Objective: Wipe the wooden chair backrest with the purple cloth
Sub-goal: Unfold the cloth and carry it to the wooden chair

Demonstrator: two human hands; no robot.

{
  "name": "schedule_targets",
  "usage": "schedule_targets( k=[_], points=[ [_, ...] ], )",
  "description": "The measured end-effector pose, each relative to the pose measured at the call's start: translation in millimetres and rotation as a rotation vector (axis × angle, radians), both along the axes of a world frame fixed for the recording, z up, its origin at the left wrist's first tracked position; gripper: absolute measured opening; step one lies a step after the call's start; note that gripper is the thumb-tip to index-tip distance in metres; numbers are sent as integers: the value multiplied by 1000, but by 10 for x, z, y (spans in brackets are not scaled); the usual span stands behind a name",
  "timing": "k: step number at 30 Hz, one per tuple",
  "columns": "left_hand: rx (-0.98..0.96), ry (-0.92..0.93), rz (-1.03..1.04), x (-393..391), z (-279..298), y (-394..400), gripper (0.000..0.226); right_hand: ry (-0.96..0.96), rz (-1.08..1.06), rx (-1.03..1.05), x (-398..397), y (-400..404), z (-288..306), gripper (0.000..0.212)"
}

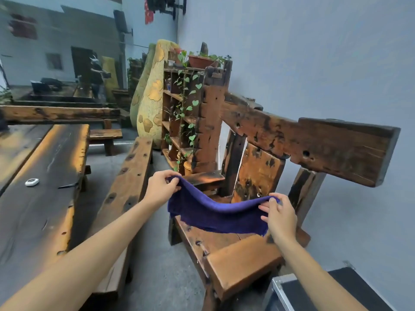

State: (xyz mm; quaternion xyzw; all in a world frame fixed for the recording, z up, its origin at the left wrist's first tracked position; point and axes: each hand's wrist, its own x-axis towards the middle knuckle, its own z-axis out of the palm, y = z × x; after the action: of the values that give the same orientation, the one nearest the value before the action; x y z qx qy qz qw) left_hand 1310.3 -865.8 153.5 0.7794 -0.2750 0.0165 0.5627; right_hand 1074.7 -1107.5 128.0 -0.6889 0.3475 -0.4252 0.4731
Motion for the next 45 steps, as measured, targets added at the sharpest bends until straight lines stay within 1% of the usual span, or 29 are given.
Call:
schedule_targets(
  k=[4, 7, 10, 13, 16, 18, 23, 25, 29, 32, 34, 39, 41, 45],
  points=[
    [4, -42, -2, 648, 98, -490, 24, -24, 49, -36, 699, -456, 61, 19],
    [40, -72, -9, 1217, 267, -824, 23, -43, 51, -29, 1251, -867, 161, 24],
    [26, -97, 16, 1787, 410, -1110, 24, -44, 31, -43, 1766, -1266, 297, 22],
    [66, -120, 19, 2250, 416, -1337, 26, -37, -13, -45, 2199, -1574, 320, 17],
    [95, -135, 13, 2787, 380, -1629, 24, -1, -23, -111, 2690, -1893, 348, 16],
    [86, -114, 10, 3185, 380, -1862, 21, 2, -47, -113, 3034, -2103, 400, 16],
    [46, -98, -106, 4371, 384, -2548, 15, -47, -138, -119, 3972, -2648, 532, 19],
    [30, -103, -161, 4859, 406, -2854, 11, -63, -209, -129, 4329, -2884, 617, 21],
    [22, -135, -288, 5844, 558, -3524, 11, -116, -361, -167, 5097, -3354, 955, 23],
    [-3, -172, -323, 6250, 706, -3918, 12, -146, -435, -212, 5397, -3539, 1254, 30],
    [-26, -191, -353, 6523, 815, -4229, 11, -149, -496, -276, 5615, -3722, 1446, 25],
    [-57, -254, -460, 6963, 1015, -5046, 13, -99, -633, -443, 6125, -4189, 2066, 16],
    [-69, -269, -513, 7084, 1067, -5364, 11, -66, -694, -522, 6331, -4386, 2314, 18],
    [-107, -241, -598, 7341, 1101, -5944, 8, -47, -745, -663, 6799, -4777, 2800, 23]
  ],
)
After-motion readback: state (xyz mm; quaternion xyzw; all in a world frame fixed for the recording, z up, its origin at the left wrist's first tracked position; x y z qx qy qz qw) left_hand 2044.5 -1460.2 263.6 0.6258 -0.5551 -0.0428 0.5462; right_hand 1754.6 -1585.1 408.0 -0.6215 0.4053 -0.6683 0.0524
